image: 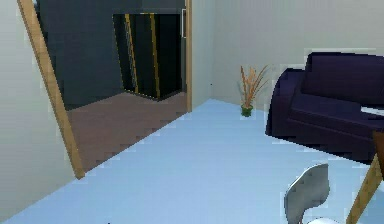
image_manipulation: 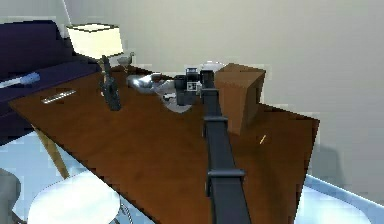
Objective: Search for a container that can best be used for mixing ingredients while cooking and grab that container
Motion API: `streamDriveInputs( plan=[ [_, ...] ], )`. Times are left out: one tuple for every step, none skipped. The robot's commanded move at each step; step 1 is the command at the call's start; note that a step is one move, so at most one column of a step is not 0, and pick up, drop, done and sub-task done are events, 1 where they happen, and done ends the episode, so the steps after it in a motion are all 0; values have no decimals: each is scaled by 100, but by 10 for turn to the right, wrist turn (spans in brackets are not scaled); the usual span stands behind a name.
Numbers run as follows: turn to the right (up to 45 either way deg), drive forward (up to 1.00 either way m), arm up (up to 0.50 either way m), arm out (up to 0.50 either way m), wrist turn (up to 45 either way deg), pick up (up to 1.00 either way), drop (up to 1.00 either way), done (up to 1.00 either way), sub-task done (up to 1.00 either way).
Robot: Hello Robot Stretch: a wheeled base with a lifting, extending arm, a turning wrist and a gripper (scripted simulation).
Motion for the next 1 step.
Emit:
streamDriveInputs(
  plan=[
    [0, 0, 0, 0, 0, 0, 0, 100, 0]
  ],
)
